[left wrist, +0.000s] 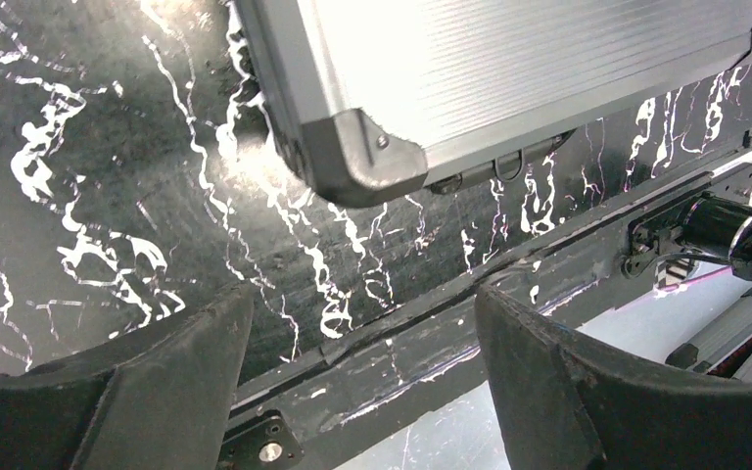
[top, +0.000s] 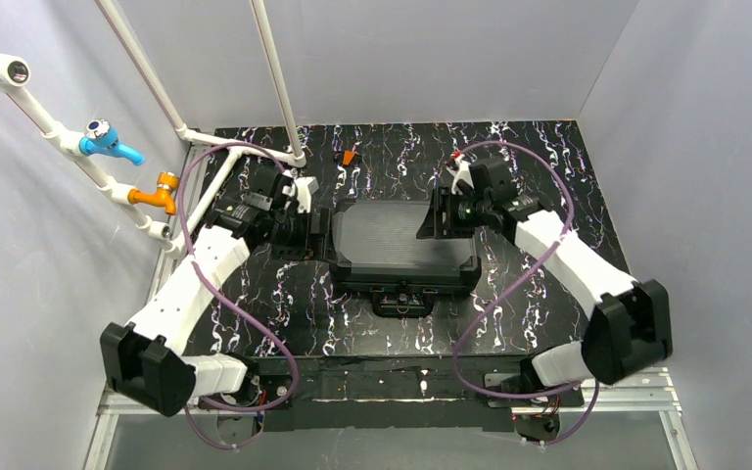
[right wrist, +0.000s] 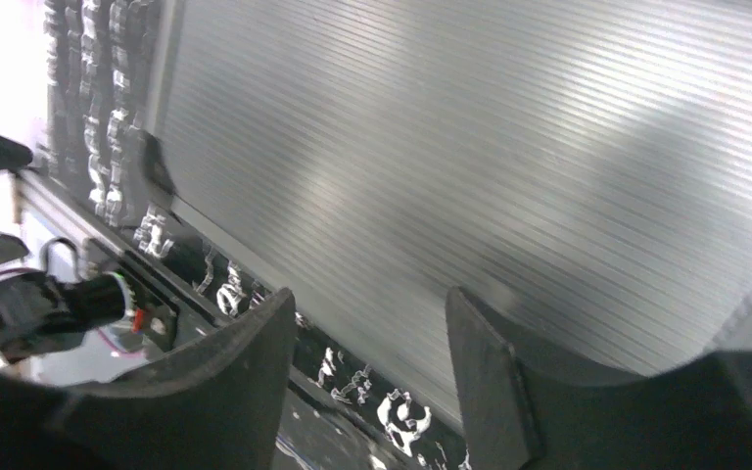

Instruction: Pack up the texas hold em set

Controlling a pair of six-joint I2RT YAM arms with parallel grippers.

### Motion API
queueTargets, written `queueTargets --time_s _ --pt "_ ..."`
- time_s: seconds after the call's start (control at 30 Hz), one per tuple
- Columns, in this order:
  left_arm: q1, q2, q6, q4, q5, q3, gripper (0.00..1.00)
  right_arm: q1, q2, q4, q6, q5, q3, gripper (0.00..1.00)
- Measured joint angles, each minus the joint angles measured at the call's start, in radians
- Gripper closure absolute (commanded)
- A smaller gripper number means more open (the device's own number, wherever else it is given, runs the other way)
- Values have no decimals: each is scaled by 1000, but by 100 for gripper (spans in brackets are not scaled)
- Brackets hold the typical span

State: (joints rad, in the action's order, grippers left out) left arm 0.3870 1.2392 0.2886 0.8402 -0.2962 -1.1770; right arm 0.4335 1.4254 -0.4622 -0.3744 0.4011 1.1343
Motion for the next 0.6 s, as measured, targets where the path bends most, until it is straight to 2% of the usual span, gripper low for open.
queueTargets --time_s 0.23,0.33,0.5,0.6 --pt "46 143 -22 -26 1 -87 19 34 -312 -87 -156 -303 -198 2" --pt "52 205 -37 -28 2 -144 20 33 -437 -127 -209 -406 -235 3" --pt "64 327 -58 -35 1 -244 21 33 -558 -185 -291 -518 -272 13" --pt "94 420 -76 -32 1 -296 21 33 -620 -217 -380 -585 -382 13"
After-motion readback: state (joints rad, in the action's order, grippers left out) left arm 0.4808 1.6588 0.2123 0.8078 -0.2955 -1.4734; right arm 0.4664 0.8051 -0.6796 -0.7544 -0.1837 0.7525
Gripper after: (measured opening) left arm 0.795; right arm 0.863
